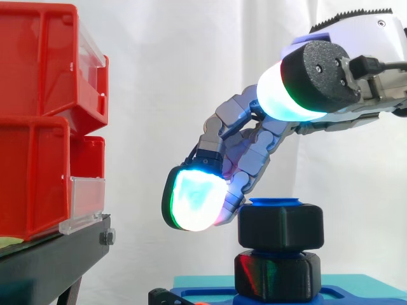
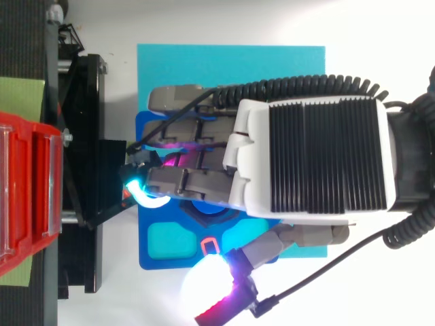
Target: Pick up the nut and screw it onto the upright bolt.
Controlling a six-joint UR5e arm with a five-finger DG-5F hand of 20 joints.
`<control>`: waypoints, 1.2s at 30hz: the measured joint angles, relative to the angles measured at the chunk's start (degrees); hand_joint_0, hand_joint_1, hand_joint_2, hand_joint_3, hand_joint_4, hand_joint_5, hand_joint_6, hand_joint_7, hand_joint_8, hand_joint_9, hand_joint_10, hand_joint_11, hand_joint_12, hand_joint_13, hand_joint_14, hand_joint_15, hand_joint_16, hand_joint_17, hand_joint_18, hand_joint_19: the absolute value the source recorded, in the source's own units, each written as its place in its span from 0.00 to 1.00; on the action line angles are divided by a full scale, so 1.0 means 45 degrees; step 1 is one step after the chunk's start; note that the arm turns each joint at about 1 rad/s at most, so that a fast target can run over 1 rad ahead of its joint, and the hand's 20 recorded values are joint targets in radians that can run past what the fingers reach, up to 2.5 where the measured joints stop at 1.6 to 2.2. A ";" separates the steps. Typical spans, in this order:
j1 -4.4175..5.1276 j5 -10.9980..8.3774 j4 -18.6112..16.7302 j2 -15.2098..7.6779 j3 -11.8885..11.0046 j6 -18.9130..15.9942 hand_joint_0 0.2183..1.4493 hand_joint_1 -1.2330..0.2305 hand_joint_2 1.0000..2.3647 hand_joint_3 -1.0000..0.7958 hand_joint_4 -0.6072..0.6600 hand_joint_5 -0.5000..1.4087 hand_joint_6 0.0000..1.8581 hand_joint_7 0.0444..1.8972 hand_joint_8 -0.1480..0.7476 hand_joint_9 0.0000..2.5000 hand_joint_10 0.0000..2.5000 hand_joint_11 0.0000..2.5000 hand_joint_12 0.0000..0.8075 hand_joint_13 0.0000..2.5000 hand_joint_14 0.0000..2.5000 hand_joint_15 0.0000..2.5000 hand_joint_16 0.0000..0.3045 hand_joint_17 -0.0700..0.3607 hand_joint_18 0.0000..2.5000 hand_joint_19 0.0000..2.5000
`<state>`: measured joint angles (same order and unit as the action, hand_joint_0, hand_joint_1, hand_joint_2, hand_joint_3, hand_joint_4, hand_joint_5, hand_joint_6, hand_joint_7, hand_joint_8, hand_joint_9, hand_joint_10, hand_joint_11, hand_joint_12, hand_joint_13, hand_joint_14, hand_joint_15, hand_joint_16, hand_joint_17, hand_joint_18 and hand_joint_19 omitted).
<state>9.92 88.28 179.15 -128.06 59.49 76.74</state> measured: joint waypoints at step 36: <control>-0.0504 0.0324 0.0851 -0.0001 0.0054 0.0227 0.25 0.72 0.00 0.28 0.61 0.26 0.27 0.66 0.47 0.36 0.00 0.00 0.33 0.26 0.00 0.00 0.09 0.30 0.14 0.01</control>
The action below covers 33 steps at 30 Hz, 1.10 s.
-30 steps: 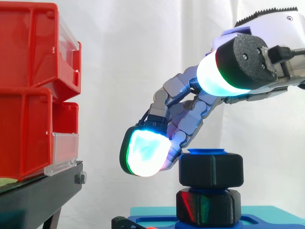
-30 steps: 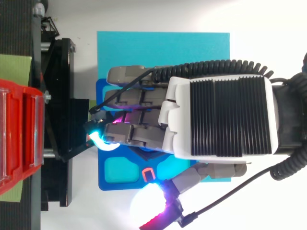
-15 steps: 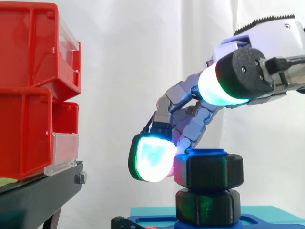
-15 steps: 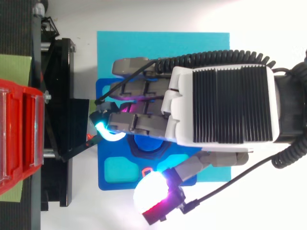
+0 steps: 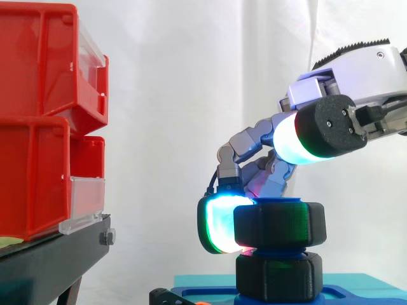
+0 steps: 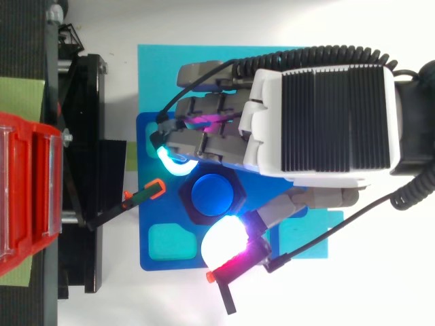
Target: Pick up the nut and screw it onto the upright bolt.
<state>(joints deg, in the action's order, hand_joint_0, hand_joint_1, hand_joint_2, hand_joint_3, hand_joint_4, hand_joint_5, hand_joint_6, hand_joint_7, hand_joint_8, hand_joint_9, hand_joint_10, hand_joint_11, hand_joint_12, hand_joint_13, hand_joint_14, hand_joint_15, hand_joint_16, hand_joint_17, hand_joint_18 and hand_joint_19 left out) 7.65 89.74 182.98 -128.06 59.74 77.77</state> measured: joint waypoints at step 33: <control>-0.0426 0.0446 -0.0067 0.0002 -0.0474 0.0061 0.25 0.75 0.00 0.28 0.64 0.20 0.27 0.37 0.45 0.36 0.00 0.00 0.32 0.30 0.00 0.00 0.09 0.31 0.19 0.03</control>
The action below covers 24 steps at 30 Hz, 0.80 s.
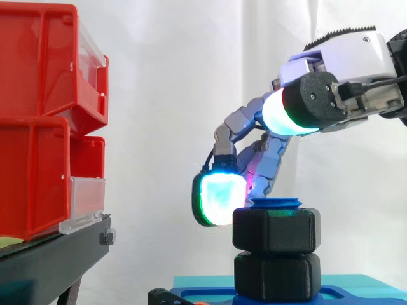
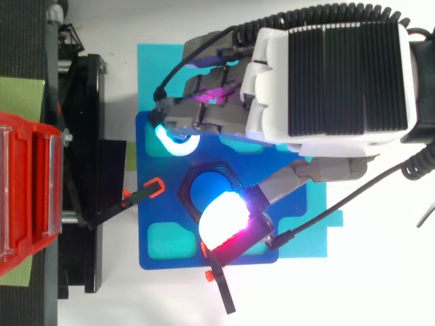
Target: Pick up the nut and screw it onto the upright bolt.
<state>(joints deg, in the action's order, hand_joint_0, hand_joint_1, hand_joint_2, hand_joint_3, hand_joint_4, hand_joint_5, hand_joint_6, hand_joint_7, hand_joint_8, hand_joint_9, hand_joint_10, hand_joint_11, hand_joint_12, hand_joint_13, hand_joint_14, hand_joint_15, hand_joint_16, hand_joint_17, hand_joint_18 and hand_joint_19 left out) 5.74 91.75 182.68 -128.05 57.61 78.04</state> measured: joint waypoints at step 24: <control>0.0678 -0.0518 -0.0830 -0.0007 0.0252 -0.0117 0.23 0.79 0.00 0.28 0.66 0.22 0.27 0.42 0.43 0.25 0.00 0.00 0.36 0.20 0.00 0.00 0.10 0.33 0.09 0.00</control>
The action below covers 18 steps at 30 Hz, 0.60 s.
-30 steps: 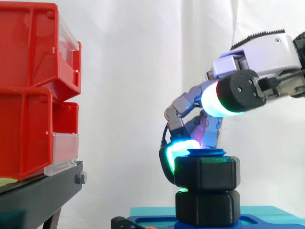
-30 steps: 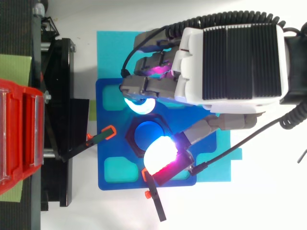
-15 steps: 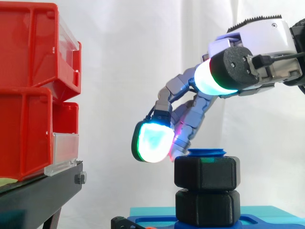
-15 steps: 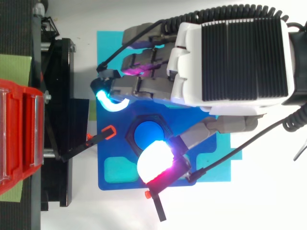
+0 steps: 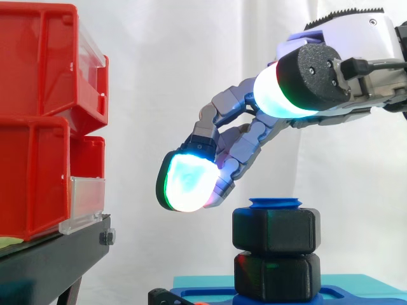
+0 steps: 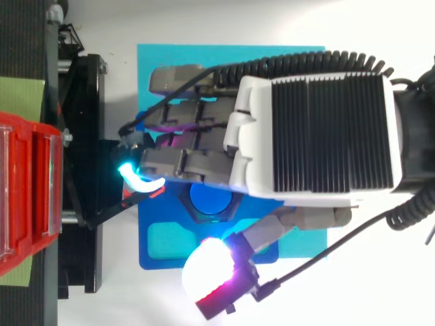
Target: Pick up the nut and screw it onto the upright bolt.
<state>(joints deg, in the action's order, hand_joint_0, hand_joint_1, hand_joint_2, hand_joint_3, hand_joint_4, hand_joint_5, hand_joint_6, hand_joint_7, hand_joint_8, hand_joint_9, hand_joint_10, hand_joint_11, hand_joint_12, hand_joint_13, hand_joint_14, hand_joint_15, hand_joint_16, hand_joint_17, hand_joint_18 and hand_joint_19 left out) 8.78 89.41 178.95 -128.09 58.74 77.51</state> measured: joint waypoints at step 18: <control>0.0105 0.0011 -0.0026 -0.0004 0.0323 -0.0362 0.24 0.76 0.00 0.28 0.67 0.24 0.27 0.54 0.45 0.28 0.00 0.00 0.36 0.22 0.00 0.00 0.10 0.32 0.11 0.01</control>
<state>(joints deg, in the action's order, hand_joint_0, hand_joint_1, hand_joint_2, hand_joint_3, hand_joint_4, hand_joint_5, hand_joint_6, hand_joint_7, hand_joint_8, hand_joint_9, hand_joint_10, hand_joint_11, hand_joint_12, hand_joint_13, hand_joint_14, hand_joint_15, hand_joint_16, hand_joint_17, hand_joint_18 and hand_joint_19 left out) 9.26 89.47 178.83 -128.10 60.20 75.88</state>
